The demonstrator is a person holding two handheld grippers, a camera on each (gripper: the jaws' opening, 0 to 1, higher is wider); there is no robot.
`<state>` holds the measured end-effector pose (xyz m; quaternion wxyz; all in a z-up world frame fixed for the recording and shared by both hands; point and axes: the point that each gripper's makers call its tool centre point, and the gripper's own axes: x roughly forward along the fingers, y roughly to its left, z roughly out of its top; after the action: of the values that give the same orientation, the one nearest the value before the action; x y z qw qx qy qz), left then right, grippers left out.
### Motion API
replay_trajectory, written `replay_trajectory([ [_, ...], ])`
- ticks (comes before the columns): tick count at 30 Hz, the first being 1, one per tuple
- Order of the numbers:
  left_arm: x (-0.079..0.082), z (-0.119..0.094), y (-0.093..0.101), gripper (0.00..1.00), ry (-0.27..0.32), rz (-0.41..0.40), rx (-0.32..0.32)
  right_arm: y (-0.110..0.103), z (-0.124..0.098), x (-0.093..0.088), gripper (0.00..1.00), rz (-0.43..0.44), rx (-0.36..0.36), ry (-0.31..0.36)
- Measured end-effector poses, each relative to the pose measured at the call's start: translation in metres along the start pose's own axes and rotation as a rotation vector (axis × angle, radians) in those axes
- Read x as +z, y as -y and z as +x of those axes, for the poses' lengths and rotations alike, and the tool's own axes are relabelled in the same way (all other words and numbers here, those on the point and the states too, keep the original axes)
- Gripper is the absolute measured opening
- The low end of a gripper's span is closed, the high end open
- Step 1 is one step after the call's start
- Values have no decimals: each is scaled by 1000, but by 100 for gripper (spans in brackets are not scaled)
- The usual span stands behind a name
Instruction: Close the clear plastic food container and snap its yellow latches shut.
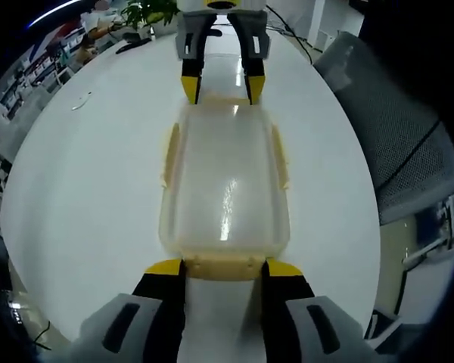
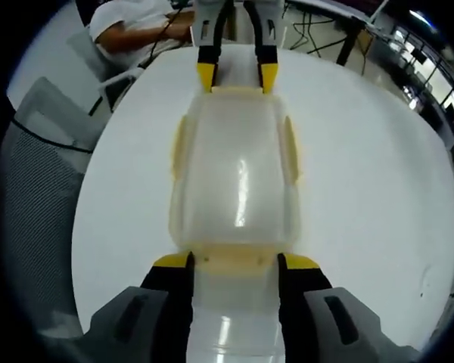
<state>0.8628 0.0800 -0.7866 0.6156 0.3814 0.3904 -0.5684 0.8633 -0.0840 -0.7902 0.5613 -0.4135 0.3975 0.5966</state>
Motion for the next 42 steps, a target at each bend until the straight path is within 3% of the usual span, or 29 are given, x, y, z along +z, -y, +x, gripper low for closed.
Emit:
replay_trajectory([
  [20,2,1,2,33,7,-10,5,3,0,-2,41,8,-16,-25],
  [23,3,1,3,33,9,-17,9,3,1,-1,38,-33,-5,-24],
  [31,4,0,5,33,22,-50,20,2,-1,-1,36,-17,-7,-24],
  [42,1,-1,6,32,-23,-42,3,-1,-10,1,35,-2,-6,-13],
])
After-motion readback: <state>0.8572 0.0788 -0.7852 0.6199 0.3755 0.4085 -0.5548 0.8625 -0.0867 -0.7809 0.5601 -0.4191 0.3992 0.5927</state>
